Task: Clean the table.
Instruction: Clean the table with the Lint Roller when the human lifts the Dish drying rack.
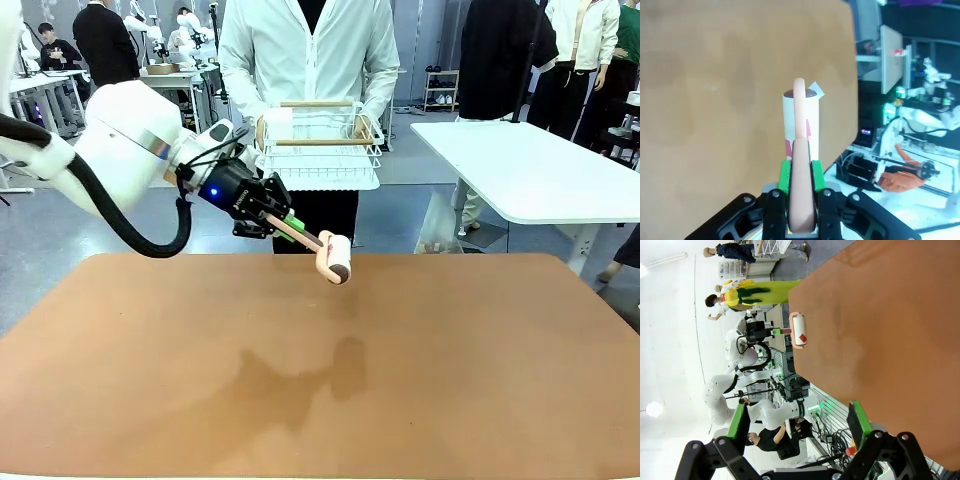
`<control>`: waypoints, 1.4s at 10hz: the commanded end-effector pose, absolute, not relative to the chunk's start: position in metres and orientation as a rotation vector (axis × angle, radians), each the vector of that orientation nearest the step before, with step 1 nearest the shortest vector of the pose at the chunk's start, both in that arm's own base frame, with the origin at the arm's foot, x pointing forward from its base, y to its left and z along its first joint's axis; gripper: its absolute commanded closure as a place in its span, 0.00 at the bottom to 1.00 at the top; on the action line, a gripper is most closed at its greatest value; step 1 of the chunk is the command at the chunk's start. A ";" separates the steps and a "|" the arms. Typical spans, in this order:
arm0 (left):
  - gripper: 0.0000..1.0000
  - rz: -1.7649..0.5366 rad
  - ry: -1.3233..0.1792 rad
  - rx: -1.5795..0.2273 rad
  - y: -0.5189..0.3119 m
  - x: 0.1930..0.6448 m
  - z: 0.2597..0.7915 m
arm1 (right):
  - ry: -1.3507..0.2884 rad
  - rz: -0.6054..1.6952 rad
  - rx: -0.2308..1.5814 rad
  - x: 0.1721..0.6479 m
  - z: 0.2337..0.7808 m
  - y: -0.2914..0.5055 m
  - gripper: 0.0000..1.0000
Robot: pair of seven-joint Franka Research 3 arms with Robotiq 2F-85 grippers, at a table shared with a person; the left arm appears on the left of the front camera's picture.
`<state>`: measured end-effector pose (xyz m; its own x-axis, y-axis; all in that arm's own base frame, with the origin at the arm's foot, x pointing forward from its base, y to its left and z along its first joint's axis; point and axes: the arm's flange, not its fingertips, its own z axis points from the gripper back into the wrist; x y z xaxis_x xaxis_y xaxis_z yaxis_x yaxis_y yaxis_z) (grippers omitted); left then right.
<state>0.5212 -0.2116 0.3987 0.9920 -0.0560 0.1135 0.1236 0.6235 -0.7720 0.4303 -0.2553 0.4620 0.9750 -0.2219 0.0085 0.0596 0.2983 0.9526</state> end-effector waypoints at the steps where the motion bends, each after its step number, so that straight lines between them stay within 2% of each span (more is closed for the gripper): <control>1: 0.81 -0.090 -0.083 -0.722 -0.161 0.515 0.457 | -0.150 -0.187 1.258 0.428 0.464 -0.254 0.00; 5: 0.81 -0.031 -0.094 -0.395 -0.040 0.510 0.541 | -0.150 -0.187 1.258 0.428 0.464 -0.254 0.00; 8: 0.81 0.078 -0.120 -0.177 -0.014 0.520 0.546 | -0.150 -0.187 1.258 0.428 0.464 -0.254 0.00; 11: 0.81 0.074 -0.116 -0.200 -0.026 0.520 0.543 | -0.150 -0.187 1.258 0.428 0.464 -0.254 0.00; 12: 0.81 0.078 -0.159 -0.254 -0.033 0.518 0.541 | -0.150 -0.187 1.258 0.428 0.464 -0.254 0.00; 14: 0.81 0.055 -0.104 -0.191 -0.022 0.520 0.539 | -0.150 -0.187 1.258 0.428 0.464 -0.254 0.00</control>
